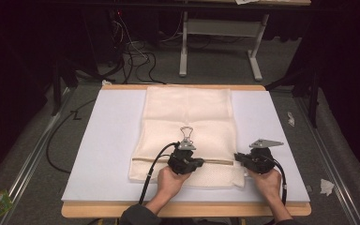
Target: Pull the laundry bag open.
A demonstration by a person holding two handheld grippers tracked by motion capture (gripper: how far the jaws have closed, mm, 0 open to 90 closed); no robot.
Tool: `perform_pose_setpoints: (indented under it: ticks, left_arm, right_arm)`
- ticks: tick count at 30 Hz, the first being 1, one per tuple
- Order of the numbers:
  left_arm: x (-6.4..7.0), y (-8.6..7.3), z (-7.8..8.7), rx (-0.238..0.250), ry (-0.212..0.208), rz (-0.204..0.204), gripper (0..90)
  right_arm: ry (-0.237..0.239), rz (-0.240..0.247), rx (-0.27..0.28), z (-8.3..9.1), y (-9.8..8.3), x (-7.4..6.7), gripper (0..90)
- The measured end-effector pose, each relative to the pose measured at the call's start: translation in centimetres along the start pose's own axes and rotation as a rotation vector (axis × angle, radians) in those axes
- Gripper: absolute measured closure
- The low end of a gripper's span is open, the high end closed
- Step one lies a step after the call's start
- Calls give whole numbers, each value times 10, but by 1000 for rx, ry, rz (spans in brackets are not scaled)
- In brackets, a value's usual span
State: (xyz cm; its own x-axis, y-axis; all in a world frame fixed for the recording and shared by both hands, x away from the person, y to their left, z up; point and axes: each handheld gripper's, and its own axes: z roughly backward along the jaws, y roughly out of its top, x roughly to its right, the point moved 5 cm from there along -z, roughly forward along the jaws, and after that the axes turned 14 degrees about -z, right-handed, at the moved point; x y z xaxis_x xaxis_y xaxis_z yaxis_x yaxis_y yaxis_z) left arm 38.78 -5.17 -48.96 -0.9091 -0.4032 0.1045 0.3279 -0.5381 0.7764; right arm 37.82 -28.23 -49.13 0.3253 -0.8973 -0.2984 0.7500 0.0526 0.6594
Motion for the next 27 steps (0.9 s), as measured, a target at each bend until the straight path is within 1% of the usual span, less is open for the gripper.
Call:
perform_pose_setpoints:
  ticks: [2,5,6,8,10,13,19,21,25,27]
  left_arm:
    - [-1,-1,1,-4,6,-2,871]
    - [-4,-2,2,5,7,16,871]
    - [-4,-2,2,6,9,16,871]
    - [-4,-2,1,7,9,18,871]
    - [-4,-2,1,7,7,18,871]
    - [-4,-2,3,9,8,13,871]
    - [-8,-4,10,19,23,28,871]
    - [-9,-5,11,20,23,26,871]
    - [-11,-5,14,28,25,39,870]
    - [-12,-6,15,28,24,38,870]
  right_arm:
    - [-3,1,1,0,0,0,887]
    - [-8,0,5,-1,1,0,887]
    - [-11,-4,4,-1,1,1,887]
    - [-13,5,6,-2,2,1,887]
    - [-14,-2,9,-2,2,1,887]
    - [-11,-1,12,-1,2,1,887]
    - [-13,-1,15,-2,3,1,887]
    - [-13,-2,16,-2,3,1,887]
    - [-14,-4,19,-3,3,1,887]
    - [-11,-2,18,-3,3,0,887]
